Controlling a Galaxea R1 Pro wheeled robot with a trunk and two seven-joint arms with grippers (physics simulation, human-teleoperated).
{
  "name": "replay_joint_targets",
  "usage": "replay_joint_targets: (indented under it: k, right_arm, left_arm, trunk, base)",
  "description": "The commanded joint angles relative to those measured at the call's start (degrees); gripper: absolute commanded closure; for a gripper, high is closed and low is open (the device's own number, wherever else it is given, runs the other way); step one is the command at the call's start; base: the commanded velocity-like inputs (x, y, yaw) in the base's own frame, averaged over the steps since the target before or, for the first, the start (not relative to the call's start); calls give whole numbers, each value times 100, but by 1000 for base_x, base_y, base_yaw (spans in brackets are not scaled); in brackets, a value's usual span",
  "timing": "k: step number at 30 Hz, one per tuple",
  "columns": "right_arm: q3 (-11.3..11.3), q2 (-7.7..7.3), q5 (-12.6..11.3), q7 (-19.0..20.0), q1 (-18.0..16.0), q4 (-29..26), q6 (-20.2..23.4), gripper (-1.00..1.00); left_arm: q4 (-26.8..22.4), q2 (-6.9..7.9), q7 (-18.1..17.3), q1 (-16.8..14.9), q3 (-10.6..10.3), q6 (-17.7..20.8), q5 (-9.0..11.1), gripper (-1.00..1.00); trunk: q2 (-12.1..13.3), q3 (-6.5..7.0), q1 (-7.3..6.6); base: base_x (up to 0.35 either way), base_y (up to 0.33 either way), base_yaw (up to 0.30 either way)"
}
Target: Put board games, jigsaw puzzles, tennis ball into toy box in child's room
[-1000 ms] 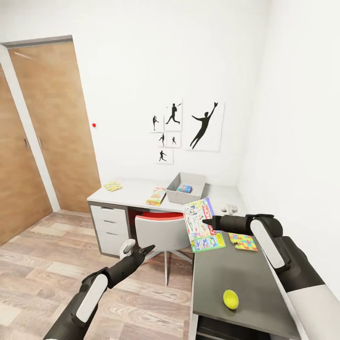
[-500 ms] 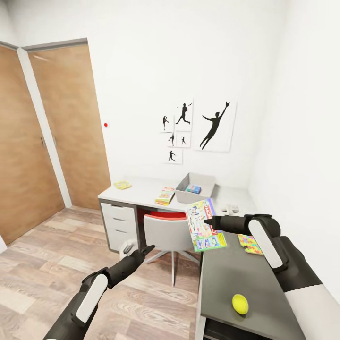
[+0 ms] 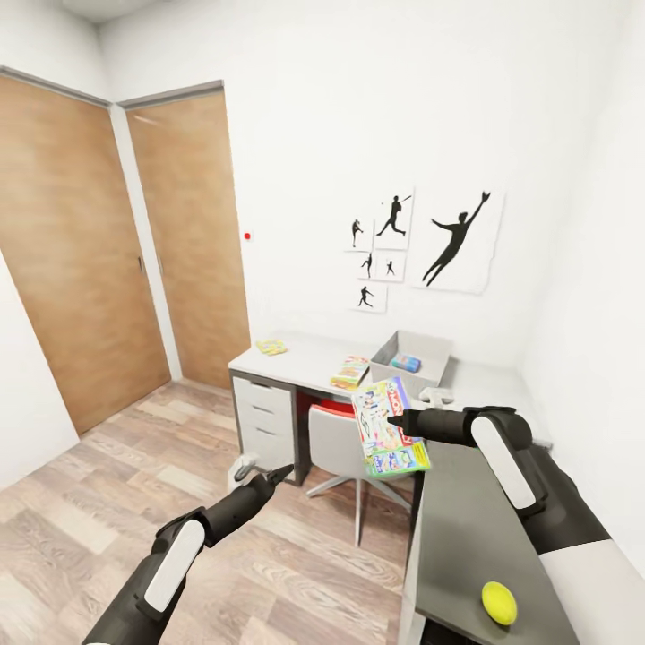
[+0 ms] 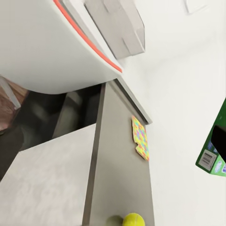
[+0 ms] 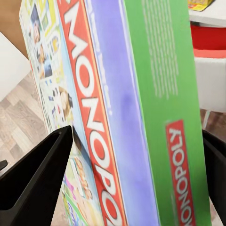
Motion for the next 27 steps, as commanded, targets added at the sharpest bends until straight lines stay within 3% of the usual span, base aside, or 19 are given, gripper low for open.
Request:
replay_joint_targets:
  k: [1, 16, 27]
  right_arm:
    - [0, -5, 45, 57, -3, -5, 18, 100]
    - [-24, -5, 46, 56, 0, -7, 18, 100]
    - [-7, -10, 46, 56, 5, -18, 18, 100]
  left_arm:
    - [2, 0, 1, -5, -3, 31, 36, -100]
    - [2, -1, 8, -5, -4, 31, 29, -100]
    - [10, -1, 25, -5, -28, 27, 6, -100]
  trunk:
    - [-8, -7, 3]
    - [-8, -7, 3]
    - [-8, -7, 3]
  base:
    - [0, 0, 299]
    - [0, 0, 293]
    - [98, 74, 77]
